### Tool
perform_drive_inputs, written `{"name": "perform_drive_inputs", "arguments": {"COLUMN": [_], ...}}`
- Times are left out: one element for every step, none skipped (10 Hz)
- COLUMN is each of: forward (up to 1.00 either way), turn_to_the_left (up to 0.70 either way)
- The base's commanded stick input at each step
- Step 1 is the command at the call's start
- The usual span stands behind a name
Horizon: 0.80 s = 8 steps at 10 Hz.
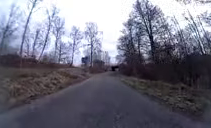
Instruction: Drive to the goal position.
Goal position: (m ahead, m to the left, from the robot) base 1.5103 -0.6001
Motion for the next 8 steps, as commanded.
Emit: {"name": "perform_drive_inputs", "arguments": {"forward": [0.50,0.50,0.50,0.50,0.50,0.50,0.50,0.50], "turn_to_the_left": [0.00,0.00,0.00,0.00,0.00,0.00,0.00,0.00]}}
